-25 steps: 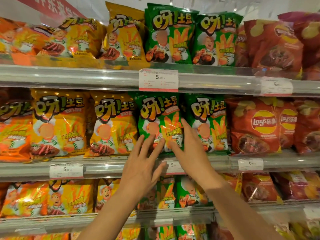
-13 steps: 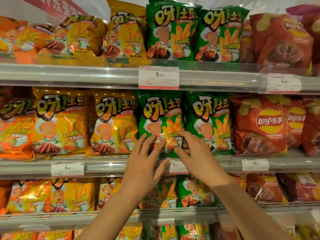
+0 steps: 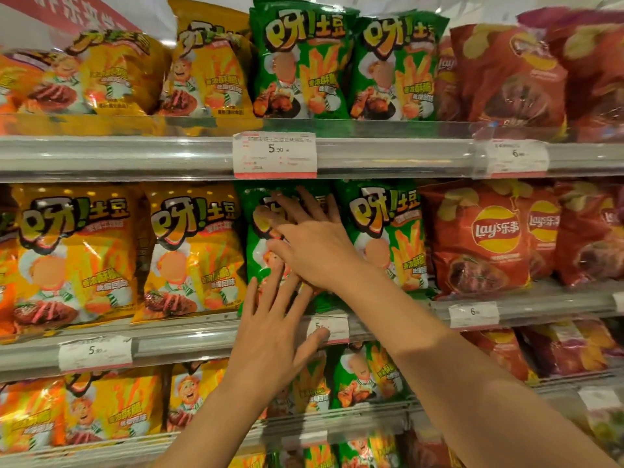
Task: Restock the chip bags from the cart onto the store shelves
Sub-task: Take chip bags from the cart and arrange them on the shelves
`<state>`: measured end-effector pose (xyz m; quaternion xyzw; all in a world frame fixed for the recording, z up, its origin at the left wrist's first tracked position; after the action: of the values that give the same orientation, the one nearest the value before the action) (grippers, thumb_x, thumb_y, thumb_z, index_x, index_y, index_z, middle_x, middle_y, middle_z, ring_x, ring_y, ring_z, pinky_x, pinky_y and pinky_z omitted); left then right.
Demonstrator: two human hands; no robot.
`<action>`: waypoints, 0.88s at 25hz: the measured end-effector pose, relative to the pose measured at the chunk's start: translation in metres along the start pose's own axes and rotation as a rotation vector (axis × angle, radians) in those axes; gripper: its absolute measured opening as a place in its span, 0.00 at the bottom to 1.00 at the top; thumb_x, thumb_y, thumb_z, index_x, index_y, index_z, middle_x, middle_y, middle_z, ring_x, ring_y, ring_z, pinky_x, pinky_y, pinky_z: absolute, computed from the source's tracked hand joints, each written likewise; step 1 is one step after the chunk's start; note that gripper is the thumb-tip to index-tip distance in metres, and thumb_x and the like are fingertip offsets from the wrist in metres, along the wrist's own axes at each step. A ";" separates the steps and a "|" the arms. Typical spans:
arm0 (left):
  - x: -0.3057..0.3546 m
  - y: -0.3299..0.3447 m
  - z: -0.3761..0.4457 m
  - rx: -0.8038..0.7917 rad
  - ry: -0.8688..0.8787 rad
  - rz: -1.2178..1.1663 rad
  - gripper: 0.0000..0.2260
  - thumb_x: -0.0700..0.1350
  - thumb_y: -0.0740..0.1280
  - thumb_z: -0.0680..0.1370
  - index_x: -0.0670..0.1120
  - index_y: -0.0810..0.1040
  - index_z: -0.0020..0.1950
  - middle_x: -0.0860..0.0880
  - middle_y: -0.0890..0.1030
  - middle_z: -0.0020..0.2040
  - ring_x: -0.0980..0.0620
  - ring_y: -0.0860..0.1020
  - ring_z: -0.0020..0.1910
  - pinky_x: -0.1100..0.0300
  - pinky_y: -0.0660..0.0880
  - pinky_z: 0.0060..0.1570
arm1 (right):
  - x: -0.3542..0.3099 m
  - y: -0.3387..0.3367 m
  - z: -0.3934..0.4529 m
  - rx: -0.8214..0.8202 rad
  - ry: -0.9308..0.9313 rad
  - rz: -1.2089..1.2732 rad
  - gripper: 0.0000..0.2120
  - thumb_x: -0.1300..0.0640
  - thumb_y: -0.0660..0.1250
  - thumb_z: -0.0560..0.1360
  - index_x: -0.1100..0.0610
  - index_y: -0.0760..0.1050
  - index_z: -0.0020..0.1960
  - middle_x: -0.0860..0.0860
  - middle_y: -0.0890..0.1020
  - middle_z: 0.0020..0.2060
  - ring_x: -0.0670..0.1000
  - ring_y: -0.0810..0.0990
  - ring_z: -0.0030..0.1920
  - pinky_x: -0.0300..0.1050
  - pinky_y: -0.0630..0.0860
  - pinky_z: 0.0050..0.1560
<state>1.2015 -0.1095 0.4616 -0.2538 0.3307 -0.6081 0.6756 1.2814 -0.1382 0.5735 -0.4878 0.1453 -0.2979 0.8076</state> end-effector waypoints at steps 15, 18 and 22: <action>0.011 -0.008 -0.025 0.041 0.055 -0.173 0.30 0.59 0.59 0.82 0.47 0.61 0.81 0.45 0.60 0.81 0.42 0.52 0.81 0.37 0.57 0.76 | 0.055 -0.027 -0.144 0.413 0.264 0.351 0.18 0.55 0.67 0.81 0.54 0.74 0.71 0.47 0.74 0.66 0.48 0.67 0.70 0.42 0.62 0.71; 0.065 0.006 -0.056 0.141 0.248 -0.376 0.24 0.54 0.57 0.84 0.48 0.65 0.78 0.46 0.63 0.79 0.42 0.54 0.81 0.41 0.51 0.79 | 0.080 -0.001 -0.226 0.424 0.410 0.324 0.16 0.55 0.66 0.81 0.55 0.75 0.68 0.45 0.74 0.61 0.46 0.70 0.63 0.41 0.66 0.66; 0.156 0.057 -0.096 -0.035 0.336 -0.710 0.20 0.47 0.66 0.80 0.41 0.76 0.71 0.39 0.73 0.73 0.36 0.65 0.76 0.35 0.65 0.71 | 0.126 0.057 -0.379 0.298 0.782 0.414 0.16 0.57 0.67 0.81 0.57 0.75 0.68 0.53 0.77 0.61 0.51 0.74 0.62 0.45 0.71 0.61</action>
<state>1.1732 -0.2503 0.3351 -0.2609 0.3388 -0.8313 0.3550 1.1998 -0.4630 0.3483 -0.1782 0.4889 -0.3094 0.7959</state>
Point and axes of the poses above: each hand's wrist, its own z-axis towards the middle knuckle, its own y-axis out of the palm, x = y × z, the point moved 8 cm from there along z, towards the middle knuckle
